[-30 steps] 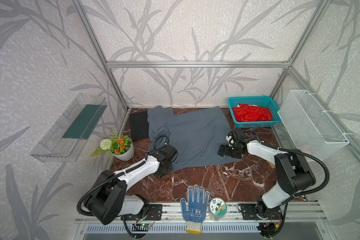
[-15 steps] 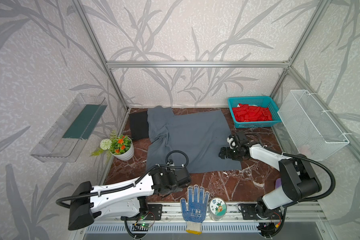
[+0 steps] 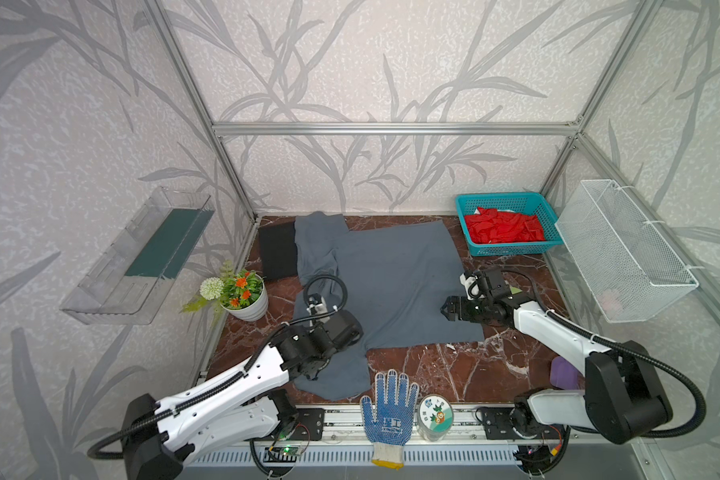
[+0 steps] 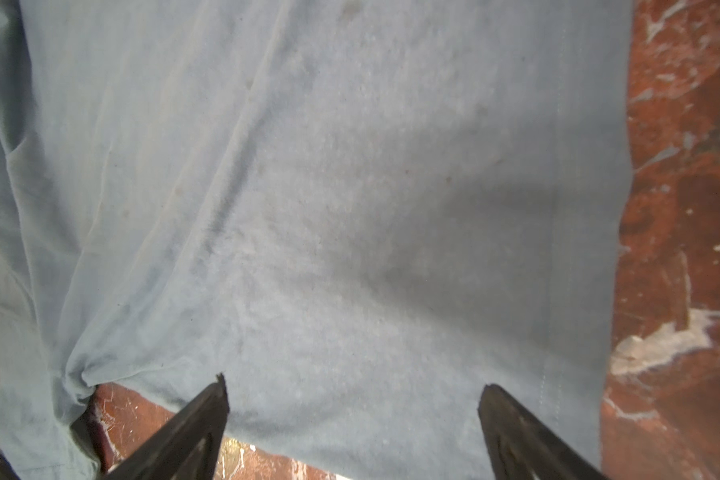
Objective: Fold and stack the t-shirts
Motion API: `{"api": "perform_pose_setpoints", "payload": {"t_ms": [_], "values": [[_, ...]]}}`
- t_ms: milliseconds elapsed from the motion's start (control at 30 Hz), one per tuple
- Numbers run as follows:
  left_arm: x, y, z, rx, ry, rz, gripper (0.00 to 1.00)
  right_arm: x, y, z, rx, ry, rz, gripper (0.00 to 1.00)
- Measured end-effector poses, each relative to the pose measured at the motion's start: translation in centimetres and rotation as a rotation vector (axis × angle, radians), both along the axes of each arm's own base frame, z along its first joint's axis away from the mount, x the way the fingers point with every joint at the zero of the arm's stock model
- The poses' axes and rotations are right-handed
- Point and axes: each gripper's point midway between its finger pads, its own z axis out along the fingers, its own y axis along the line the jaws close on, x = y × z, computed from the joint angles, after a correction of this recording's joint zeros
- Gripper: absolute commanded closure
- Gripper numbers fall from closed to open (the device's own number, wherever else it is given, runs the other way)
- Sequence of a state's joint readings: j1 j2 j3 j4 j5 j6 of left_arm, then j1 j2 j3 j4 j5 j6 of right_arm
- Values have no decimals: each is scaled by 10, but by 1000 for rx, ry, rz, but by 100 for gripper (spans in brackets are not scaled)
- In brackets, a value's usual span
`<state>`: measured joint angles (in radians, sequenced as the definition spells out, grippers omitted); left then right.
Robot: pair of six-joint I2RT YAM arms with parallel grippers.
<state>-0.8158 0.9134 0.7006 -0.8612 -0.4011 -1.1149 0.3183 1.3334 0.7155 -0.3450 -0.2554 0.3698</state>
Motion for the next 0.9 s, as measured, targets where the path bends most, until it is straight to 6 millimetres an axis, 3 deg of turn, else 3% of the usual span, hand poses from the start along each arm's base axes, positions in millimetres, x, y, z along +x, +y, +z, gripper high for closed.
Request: {"api": "perform_pose_setpoints", "payload": {"t_ms": [67,167,300,467,633,900], "values": [[-5,26,-23,33,57,61,60,-7,5,-1,-4,12,24,5],[-20,41,-54,80,168,71,60,-19,18,-4,-11,33,74,5],[-23,42,-81,112,272,63,61,-29,30,-4,-6,46,118,5],[-11,36,-106,143,360,48,60,-30,31,-5,-3,55,109,5],[36,7,-106,121,359,6,61,-30,30,-11,-20,86,106,5],[131,-53,-103,82,335,-112,64,-17,33,-7,-29,82,95,5]]}}
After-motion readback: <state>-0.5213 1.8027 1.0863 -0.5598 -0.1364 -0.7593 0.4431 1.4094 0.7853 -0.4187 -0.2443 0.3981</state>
